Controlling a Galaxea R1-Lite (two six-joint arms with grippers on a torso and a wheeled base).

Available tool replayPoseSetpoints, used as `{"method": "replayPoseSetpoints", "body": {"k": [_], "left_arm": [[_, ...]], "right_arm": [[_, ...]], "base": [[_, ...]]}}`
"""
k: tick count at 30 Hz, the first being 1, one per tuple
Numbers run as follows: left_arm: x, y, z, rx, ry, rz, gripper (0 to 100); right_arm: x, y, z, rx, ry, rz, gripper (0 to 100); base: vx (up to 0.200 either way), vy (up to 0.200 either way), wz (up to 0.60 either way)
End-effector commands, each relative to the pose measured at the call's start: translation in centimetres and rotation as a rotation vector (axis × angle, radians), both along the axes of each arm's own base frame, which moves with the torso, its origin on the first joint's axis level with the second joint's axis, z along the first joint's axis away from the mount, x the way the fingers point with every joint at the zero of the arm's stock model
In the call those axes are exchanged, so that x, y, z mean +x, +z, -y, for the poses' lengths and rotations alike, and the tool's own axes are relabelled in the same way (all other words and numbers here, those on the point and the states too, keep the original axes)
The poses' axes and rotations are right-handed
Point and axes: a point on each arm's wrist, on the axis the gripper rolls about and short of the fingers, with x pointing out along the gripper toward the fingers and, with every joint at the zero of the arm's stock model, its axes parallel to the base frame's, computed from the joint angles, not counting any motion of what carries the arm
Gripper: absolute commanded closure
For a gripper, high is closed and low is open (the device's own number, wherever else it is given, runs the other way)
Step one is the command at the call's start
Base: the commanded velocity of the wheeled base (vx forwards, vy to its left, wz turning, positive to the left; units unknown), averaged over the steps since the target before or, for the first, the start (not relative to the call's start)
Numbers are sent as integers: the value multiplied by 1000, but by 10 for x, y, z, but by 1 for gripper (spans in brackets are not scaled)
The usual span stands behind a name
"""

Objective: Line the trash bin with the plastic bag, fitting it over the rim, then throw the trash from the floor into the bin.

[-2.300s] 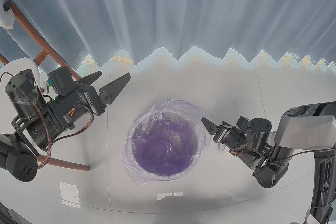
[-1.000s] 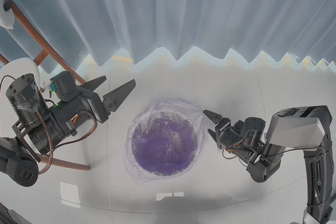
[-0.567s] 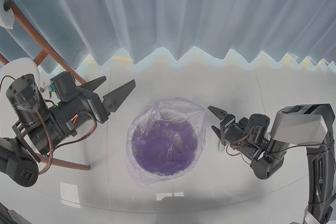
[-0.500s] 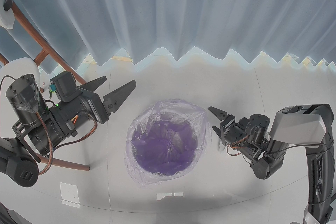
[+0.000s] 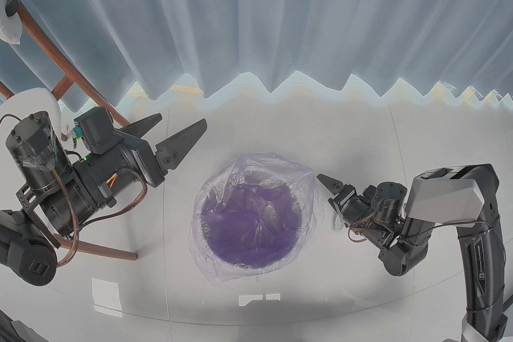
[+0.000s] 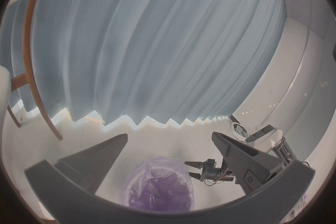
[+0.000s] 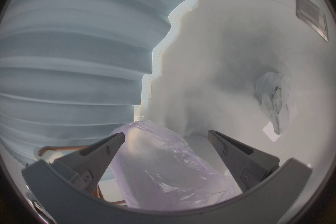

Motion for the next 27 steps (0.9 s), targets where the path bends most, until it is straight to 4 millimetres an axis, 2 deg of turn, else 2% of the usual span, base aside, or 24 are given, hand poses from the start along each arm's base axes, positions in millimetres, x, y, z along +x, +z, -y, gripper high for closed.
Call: {"method": "replayPoseSetpoints", "body": {"k": [1, 4, 6, 7, 8, 13, 14, 16, 24, 27], "left_arm": [[0, 3, -1, -6, 2, 11, 0], [0, 4, -1, -10, 4, 19, 0], [0, 7, -1, -18, 4, 37, 0], [0, 7, -1, -19, 4, 39, 0], [0, 8, -1, -23, 4, 47, 0], [0, 10, -1, -27, 2, 55, 0], [1, 10, -2, -27, 7, 57, 0], [1, 10, -2, -29, 7, 56, 0], [3, 9, -1, -27, 0, 48, 0], [6, 12, 1, -38, 1, 60, 0]], "right_arm": [[-1, -13, 0, -49, 8, 1, 0], [0, -11, 0, -119, -3, 49, 0], [3, 14, 4, -139, -88, 124, 0], [3, 16, 5, -139, -94, 128, 0], [0, 28, 7, -132, -97, 145, 0], [-7, 31, 9, -141, -63, 138, 0], [-7, 42, 12, -134, -73, 164, 0], [-9, 48, 17, -130, -72, 171, 0], [-37, 50, 20, -290, 59, 196, 0], [-53, 33, 14, -462, 141, 208, 0]], "base": [[0, 0, 0], [0, 0, 0], [0, 0, 0], [0, 0, 0], [0, 0, 0], [0, 0, 0], [0, 0, 0], [0, 0, 0], [0, 0, 0], [0, 0, 0]]}}
